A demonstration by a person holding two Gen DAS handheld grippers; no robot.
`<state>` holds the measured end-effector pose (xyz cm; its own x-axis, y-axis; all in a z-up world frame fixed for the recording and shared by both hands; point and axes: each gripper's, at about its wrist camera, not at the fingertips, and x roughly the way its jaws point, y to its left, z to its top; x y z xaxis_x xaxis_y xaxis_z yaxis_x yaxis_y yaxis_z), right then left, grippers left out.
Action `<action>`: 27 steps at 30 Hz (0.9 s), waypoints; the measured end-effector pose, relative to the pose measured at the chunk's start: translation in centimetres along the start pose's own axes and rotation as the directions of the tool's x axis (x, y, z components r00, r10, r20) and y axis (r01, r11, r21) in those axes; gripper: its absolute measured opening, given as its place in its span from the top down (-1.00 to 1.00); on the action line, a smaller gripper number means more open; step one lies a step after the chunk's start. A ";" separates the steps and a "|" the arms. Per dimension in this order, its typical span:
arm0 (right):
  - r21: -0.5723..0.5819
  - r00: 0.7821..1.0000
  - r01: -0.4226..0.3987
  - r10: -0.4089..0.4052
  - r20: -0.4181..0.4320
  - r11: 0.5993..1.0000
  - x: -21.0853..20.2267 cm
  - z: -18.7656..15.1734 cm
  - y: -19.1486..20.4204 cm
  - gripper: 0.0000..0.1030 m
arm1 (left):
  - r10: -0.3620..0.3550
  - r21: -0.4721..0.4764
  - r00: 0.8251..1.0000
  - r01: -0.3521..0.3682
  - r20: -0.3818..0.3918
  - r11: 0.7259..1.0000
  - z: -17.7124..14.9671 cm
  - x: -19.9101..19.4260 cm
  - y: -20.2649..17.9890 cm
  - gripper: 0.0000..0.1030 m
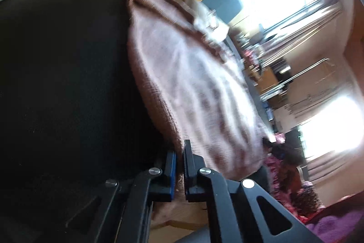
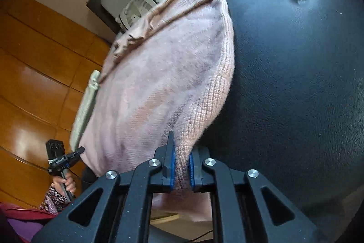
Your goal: Fold clothes
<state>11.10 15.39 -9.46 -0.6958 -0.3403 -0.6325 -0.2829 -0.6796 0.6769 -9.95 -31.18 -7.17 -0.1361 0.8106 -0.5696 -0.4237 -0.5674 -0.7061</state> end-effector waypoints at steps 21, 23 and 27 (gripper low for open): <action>0.232 0.929 -0.353 0.369 -0.026 0.906 -4.3 -4.9 2.0 0.84 | -0.353 -0.180 0.918 0.384 0.181 0.906 -2.8 -7.6 -0.3 0.93; 0.245 0.908 -0.413 0.416 0.044 0.877 -3.9 -2.7 2.0 0.84 | -0.385 -0.188 0.896 0.427 0.220 0.885 -1.0 -6.9 0.0 0.93; 0.261 0.881 -0.473 0.451 0.142 0.842 -2.0 2.5 1.8 0.84 | -0.402 -0.206 0.875 0.460 0.271 0.863 4.7 -3.9 0.7 0.93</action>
<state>10.31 16.46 -6.05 -0.8343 -0.5143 -0.1985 -0.0812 -0.2415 0.9670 -13.90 -34.07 -3.52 -0.1916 0.9763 -0.1007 -0.2436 -0.1467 -0.9587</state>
